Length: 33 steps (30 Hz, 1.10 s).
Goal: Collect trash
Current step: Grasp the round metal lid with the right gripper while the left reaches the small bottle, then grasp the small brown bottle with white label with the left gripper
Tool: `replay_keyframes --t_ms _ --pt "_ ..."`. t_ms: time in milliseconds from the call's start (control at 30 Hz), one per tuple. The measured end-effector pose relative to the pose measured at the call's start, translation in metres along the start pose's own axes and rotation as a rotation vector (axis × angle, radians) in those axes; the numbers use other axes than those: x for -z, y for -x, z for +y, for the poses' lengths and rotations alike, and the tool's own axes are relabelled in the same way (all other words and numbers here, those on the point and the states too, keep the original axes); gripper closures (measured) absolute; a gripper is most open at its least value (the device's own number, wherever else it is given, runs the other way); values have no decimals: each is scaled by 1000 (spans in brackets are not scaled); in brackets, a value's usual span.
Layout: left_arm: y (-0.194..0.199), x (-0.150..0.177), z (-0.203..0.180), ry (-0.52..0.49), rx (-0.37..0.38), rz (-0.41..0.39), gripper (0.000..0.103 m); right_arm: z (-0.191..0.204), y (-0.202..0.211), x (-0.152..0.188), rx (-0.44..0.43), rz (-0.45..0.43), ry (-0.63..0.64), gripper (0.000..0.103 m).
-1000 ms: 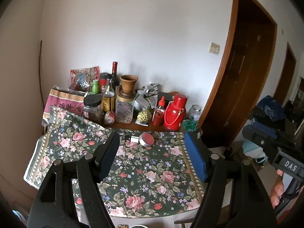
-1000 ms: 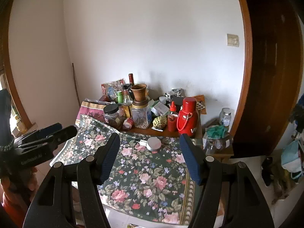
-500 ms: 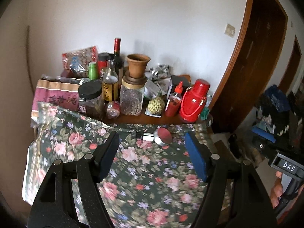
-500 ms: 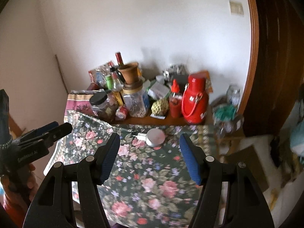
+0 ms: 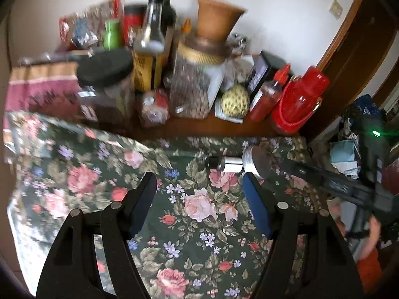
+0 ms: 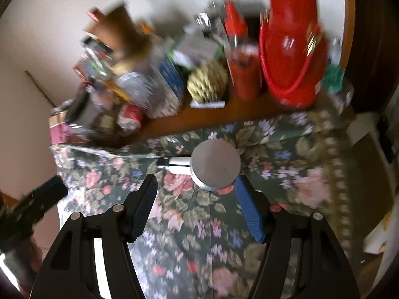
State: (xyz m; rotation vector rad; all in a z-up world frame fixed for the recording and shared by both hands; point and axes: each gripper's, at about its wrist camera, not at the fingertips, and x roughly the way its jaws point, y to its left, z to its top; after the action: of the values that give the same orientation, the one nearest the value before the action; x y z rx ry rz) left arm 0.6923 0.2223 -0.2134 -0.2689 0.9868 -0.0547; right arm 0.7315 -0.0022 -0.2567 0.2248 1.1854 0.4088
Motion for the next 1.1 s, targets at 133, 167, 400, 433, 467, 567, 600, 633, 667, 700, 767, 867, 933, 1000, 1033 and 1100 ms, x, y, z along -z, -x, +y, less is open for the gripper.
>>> replay_keyframes --t_ms 133,167,400,433,467,567,600,633,667,700,767,867,933,1000,1033,1100 --pt "-31 1 8 17 17 49 33 -11 -45 -9 -7 69 -43 42" --pt "-38 1 9 26 24 59 33 -13 -53 -11 -10 80 -51 40" --pt "-78 -1 10 56 70 121 33 -16 -65 -25 10 59 -24 38" --pt "-82 -1 9 55 74 127 33 -16 -65 -26 8 62 -21 38" --pt "-86 -2 6 51 73 132 33 -16 -66 -27 7 67 -18 37" --pt "-95 -5 -1 31 63 139 33 -22 -70 -25 -11 111 -44 32" --pt "-98 -6 -3 28 61 140 33 -24 -73 -24 -26 131 -62 32" --pt "-101 -7 -5 26 61 142 33 -27 -77 -21 -42 149 -74 31" --pt "-103 -8 -6 25 62 147 33 -28 -80 -20 -47 157 -76 32" --pt "-107 -8 -7 22 63 153 33 -27 -77 -19 -38 134 -59 32" --pt "-111 -8 -9 17 59 164 33 -24 -78 -18 -13 134 -31 32" --pt "-121 -8 -13 10 60 180 33 -24 -76 -17 13 107 -11 33" --pt "-129 -10 -17 8 78 190 33 -28 -66 -15 41 70 0 33" --pt "-138 -12 -22 8 98 203 33 -34 -52 -13 56 38 4 33" --pt "-142 -13 -24 9 103 208 33 -38 -43 -10 68 22 0 33" --pt "-151 -15 -31 11 103 217 33 -43 -30 -8 86 7 -5 33"
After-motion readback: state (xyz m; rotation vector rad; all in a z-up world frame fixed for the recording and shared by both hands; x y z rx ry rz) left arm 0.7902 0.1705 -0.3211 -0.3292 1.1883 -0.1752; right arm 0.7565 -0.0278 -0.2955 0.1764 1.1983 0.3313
